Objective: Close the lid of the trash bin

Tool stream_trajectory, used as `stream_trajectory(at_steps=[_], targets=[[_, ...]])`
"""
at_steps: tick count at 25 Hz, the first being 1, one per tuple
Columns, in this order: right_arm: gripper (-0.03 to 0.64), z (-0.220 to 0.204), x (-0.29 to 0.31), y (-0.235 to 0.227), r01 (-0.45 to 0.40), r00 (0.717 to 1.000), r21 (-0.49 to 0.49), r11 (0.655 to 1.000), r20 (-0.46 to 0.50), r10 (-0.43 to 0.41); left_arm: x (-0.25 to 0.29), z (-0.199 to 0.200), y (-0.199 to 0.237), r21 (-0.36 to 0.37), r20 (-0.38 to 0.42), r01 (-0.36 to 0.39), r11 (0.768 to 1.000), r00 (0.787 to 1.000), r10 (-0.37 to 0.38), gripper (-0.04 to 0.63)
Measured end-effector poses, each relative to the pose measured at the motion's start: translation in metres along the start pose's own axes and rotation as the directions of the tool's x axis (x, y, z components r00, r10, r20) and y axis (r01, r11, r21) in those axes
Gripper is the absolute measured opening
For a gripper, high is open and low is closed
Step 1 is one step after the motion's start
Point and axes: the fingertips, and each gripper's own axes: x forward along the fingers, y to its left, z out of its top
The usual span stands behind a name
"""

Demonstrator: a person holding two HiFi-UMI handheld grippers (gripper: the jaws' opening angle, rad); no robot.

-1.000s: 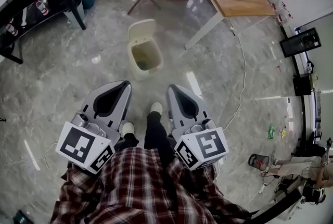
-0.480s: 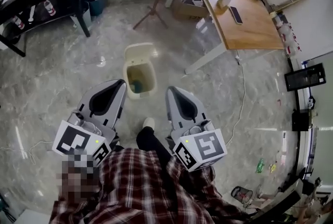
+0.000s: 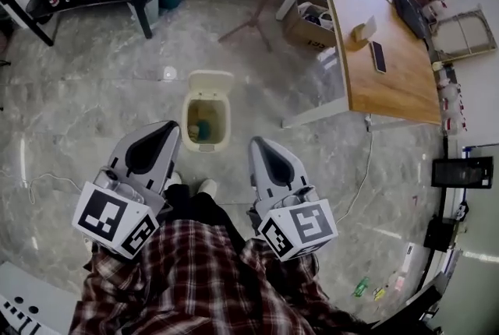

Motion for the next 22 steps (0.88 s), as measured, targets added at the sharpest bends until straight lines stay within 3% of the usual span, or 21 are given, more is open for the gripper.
stream_trajectory(at_steps=[7,17,22], targets=[[0.011,0.002,0.046,-0.009,-0.055,0.998,0.012,0.998,-0.032,0.055,0.024,0.0,0.027,-0.011,-0.019,-0.039,0.999,0.999,0.039,0.009],[0.011,0.042,0.111,-0.022,-0.014,1.0,-0.019,1.0,-0.012,0.014,0.069,0.036,0.076,0.004,0.006,0.018,1.0,1.0,-0.018,0.009],[0.011,0.037,0.141,-0.036,0.016,0.999,-0.001,1.0,-0.04,-0.016,0.084,0.038,0.097,0.002,-0.012,0.029,1.0,1.0,-0.029,0.009]])
